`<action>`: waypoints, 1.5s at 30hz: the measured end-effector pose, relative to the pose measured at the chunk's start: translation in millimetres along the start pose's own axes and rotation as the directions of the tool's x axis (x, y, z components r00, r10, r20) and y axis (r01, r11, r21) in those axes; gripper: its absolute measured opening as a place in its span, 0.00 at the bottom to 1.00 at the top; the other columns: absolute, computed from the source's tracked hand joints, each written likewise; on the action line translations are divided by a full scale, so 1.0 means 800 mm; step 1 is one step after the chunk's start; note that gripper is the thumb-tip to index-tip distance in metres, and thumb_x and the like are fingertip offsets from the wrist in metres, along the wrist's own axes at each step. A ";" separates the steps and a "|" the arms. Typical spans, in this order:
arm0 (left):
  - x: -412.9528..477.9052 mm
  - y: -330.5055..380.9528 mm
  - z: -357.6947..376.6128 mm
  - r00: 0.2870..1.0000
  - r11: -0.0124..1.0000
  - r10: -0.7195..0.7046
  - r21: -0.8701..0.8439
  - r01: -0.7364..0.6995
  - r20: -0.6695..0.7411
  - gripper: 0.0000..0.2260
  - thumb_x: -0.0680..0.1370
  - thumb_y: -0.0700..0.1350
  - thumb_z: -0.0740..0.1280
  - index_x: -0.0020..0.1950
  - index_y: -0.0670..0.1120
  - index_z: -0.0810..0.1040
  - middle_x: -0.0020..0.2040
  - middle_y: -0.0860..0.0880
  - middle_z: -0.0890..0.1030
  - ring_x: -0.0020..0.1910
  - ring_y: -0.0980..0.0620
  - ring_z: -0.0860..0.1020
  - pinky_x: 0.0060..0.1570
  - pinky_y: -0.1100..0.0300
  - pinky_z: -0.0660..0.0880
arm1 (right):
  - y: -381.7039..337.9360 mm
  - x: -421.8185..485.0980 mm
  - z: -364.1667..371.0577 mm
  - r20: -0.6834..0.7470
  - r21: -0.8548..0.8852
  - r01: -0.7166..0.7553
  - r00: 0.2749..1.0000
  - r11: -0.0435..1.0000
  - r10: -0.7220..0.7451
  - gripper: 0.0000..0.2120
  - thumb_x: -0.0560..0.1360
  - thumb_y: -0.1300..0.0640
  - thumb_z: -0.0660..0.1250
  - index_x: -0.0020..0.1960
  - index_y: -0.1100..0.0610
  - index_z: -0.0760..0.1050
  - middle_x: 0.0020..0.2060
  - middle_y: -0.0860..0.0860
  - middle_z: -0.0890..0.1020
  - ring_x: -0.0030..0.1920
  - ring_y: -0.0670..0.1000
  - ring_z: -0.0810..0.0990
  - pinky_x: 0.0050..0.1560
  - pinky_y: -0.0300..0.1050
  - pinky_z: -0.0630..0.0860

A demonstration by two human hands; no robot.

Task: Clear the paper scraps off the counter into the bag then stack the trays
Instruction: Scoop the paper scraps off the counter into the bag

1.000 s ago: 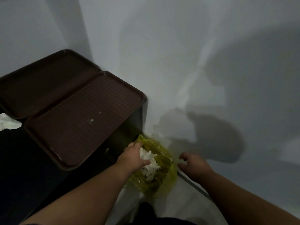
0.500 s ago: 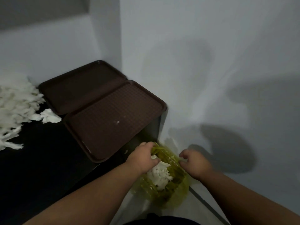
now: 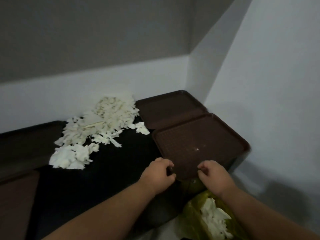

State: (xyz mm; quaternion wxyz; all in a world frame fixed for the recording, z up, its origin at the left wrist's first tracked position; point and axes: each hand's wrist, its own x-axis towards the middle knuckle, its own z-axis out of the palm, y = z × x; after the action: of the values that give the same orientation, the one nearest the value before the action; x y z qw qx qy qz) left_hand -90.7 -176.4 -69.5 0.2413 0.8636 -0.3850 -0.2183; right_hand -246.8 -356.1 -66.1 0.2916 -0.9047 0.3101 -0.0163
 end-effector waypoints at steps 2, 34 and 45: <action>-0.020 -0.049 -0.034 0.995 0.996 -0.080 0.021 0.082 -0.055 0.18 0.75 0.56 0.70 0.64 0.60 0.74 0.59 0.58 0.71 0.52 0.58 0.76 0.56 0.56 0.78 | -0.039 0.012 0.020 0.043 -0.022 0.052 0.998 0.998 -0.051 0.07 0.77 0.50 0.67 0.54 0.43 0.77 0.48 0.41 0.75 0.45 0.40 0.78 0.51 0.39 0.78; -0.041 -0.367 -0.206 0.759 0.795 -0.602 -0.103 0.597 -0.248 0.35 0.73 0.64 0.66 0.78 0.60 0.59 0.80 0.44 0.53 0.78 0.39 0.57 0.71 0.43 0.65 | -0.317 0.201 0.189 0.331 -0.056 0.360 0.887 0.931 -0.323 0.30 0.74 0.51 0.70 0.74 0.46 0.64 0.62 0.41 0.65 0.46 0.41 0.78 0.52 0.34 0.76; -0.032 -0.377 -0.180 0.789 0.798 -0.575 0.062 0.599 -0.219 0.22 0.79 0.46 0.61 0.73 0.51 0.65 0.67 0.48 0.68 0.65 0.43 0.68 0.61 0.49 0.73 | -0.384 0.265 0.244 0.472 -0.118 0.458 0.807 0.881 -0.356 0.42 0.76 0.54 0.68 0.79 0.39 0.46 0.80 0.52 0.39 0.71 0.54 0.71 0.61 0.42 0.75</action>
State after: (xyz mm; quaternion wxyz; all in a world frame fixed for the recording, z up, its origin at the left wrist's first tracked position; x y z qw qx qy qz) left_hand 143.7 55.9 -127.9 0.1410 0.9708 -0.0858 -0.1741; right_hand 134.6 -180.1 -94.8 0.2386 -0.9573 0.0342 0.1600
